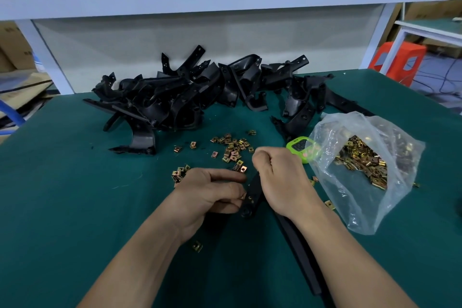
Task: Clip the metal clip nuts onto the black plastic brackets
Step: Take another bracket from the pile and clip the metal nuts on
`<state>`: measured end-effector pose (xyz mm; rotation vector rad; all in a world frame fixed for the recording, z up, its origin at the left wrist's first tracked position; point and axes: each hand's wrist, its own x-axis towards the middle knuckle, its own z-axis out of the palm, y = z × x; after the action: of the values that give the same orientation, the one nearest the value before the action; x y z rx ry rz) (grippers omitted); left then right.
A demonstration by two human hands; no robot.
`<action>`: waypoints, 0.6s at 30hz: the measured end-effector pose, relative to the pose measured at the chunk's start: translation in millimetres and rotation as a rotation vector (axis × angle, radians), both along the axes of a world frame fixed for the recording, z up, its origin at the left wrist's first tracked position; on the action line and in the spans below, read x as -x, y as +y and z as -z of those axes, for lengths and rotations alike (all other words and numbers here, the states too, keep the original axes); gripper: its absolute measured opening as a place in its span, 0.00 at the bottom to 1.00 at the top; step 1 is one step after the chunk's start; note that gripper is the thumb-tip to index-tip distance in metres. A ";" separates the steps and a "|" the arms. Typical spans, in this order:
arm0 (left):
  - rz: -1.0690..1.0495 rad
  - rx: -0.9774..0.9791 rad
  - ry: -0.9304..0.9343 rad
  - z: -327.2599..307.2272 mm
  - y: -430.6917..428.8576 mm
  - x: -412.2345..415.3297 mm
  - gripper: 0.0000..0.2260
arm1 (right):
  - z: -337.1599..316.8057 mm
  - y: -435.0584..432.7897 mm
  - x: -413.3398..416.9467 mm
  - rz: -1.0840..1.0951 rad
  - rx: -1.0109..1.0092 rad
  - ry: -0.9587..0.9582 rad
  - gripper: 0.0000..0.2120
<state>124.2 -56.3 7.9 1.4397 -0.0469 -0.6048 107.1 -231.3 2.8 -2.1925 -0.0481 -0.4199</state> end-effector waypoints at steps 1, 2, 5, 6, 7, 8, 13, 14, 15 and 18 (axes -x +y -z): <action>0.005 -0.007 -0.005 0.1 -0.5 0.4 0.10 | 0.5 -0.1 0.3 -0.001 0.001 -0.002 0.16; 0.008 -0.015 -0.013 0.1 -0.8 0.7 0.10 | 1.0 -0.3 0.6 -0.002 0.003 -0.002 0.16; 0.013 -0.030 -0.030 -1.2 -0.3 1.0 0.08 | 2.1 -0.1 1.1 -0.014 0.006 -0.001 0.16; 0.021 -0.031 -0.028 -2.2 0.5 0.8 0.08 | 1.8 0.1 1.2 -0.017 0.006 0.000 0.17; 0.035 -0.026 -0.022 -3.2 1.6 0.8 0.09 | 1.5 0.4 1.5 -0.019 0.005 -0.001 0.17; 0.056 -0.017 -0.017 -4.5 3.0 1.1 0.10 | 1.1 0.7 1.8 -0.021 0.004 -0.004 0.17; 0.087 -0.036 -0.051 -5.0 3.4 2.0 0.15 | 2.5 2.5 2.5 -0.002 0.004 0.024 0.17; 0.069 -0.046 -0.065 -4.4 2.3 2.0 0.15 | 3.3 2.1 1.8 0.017 0.006 0.036 0.17; 0.053 -0.053 -0.078 -3.8 1.2 1.8 0.15 | 3.9 1.5 0.8 0.035 0.010 0.046 0.16; 0.033 -0.062 -0.083 -2.0 -1.5 2.5 0.14 | 5.3 1.3 -1.0 0.056 0.008 0.067 0.18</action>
<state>121.7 -57.7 9.9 1.5258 -0.1179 -0.5774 108.1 -230.0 -2.4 -2.2185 0.0490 -0.3777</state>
